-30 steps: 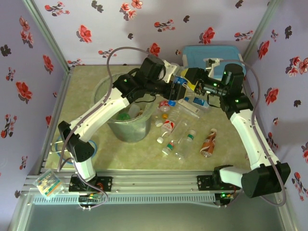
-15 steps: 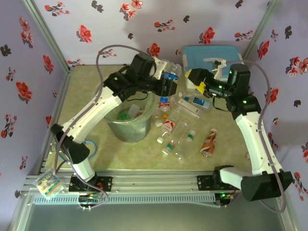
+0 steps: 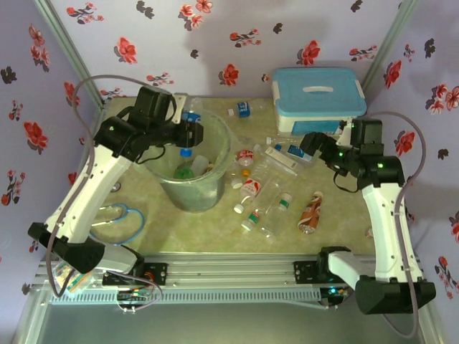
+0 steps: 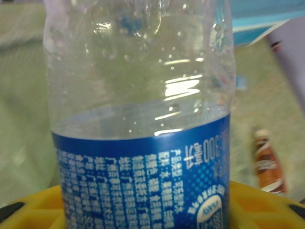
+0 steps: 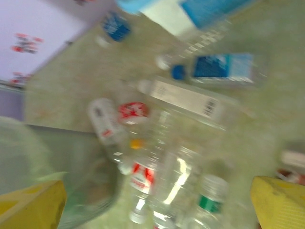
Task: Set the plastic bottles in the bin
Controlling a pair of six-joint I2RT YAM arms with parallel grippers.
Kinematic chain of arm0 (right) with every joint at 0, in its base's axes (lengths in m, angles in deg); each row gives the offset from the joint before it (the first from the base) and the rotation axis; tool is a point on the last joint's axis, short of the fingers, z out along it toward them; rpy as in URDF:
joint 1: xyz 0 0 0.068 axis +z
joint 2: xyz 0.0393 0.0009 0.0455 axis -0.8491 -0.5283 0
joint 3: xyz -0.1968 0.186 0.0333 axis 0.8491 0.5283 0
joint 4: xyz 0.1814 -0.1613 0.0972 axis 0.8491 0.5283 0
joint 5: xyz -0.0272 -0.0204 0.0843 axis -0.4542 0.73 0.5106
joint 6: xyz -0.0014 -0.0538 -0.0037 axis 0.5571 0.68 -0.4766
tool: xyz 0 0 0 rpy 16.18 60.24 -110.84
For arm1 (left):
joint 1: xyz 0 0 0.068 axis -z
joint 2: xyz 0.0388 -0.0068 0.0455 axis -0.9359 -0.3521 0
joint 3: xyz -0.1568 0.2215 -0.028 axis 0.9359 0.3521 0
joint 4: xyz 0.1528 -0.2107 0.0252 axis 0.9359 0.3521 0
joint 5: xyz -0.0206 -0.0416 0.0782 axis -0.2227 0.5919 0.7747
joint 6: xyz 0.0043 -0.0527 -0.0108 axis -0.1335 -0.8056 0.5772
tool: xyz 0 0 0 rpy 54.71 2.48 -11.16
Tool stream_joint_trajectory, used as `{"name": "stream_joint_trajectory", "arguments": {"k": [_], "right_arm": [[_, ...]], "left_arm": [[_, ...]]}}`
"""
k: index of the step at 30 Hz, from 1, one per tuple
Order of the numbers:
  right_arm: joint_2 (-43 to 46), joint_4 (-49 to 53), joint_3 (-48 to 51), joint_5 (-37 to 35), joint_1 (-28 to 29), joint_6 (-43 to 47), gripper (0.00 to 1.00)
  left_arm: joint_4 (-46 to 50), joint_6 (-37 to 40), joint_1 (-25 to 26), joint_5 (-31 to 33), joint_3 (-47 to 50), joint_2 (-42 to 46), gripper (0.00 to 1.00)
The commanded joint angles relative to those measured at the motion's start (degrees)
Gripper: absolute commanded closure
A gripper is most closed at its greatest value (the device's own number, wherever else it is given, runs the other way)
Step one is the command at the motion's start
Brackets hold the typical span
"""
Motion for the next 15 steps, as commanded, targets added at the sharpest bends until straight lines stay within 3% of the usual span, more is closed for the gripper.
{"name": "stream_joint_trajectory", "arguments": {"k": [1, 10, 15], "right_arm": [[-0.4, 11.4, -0.6, -10.5, -0.2, 2.4, 0.01], [-0.4, 11.2, 10.9, -17.6, -1.1, 1.6, 0.02], [-0.3, 7.8, 17.2, -19.1, -2.4, -0.4, 0.01]], "left_arm": [[2.8, 1.1, -0.2, 3.4, 5.9, 0.0, 0.48], [-8.0, -3.2, -0.2, 1.3, 18.9, 0.9, 0.46], [-11.0, -4.4, -0.1, 0.4, 22.8, 0.8, 0.33]]}}
